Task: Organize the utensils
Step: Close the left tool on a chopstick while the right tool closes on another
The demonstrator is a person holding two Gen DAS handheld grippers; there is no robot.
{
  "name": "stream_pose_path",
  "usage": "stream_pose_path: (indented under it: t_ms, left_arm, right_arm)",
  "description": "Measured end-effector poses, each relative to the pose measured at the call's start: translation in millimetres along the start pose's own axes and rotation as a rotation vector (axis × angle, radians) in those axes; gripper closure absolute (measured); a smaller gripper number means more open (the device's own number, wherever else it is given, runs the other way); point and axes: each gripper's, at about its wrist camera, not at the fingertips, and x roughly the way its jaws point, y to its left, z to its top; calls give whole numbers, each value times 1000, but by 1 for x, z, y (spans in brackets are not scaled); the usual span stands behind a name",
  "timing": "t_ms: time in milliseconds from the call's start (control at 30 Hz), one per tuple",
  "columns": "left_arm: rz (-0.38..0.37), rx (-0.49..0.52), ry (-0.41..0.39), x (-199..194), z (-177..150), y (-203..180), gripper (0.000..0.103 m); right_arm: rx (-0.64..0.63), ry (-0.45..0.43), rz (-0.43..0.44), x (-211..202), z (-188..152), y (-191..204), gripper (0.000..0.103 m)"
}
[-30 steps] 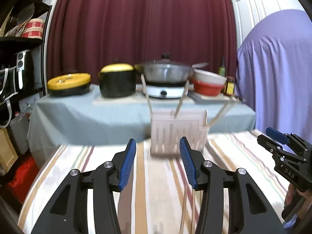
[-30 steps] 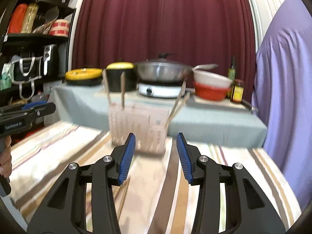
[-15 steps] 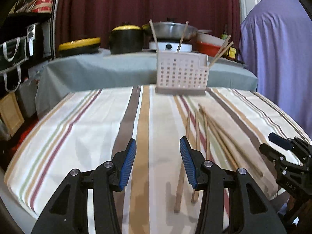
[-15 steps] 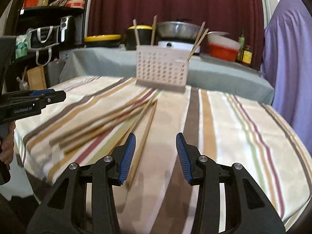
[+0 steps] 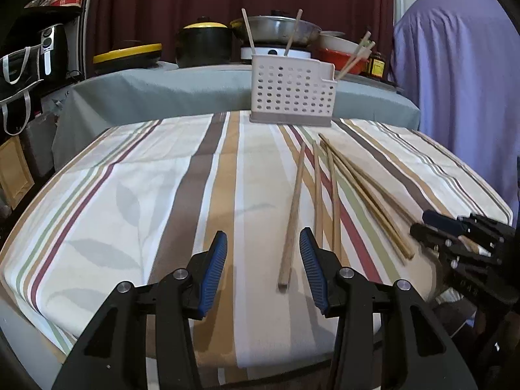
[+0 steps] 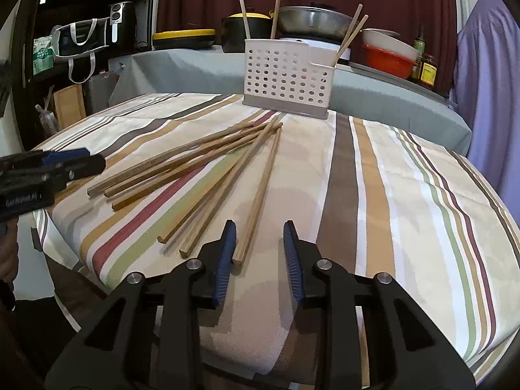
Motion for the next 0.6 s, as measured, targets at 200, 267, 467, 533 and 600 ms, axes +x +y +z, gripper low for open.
stream_pose_path:
  t_ms: [200,267,467,533,600]
  left_arm:
    - [-11,17,21,3,-8,-2,62]
    - [-14,17,27,5,-9,-2,67]
    - [-26,34,33,5,-11,-6,88]
    - [-31,41,34,5,-12,-8,93]
    - [-35,47,33,4,-12,-9,93]
  right_arm:
    - [11,8,1,0,-1,-4,85]
    - [11,8,-1,0,-1,-5,85]
    - [10,9,0,0,-1,-5,85]
    - [10,10,0,-1,-1,-5,85]
    - [9,11,2,-1,-2,-4,85]
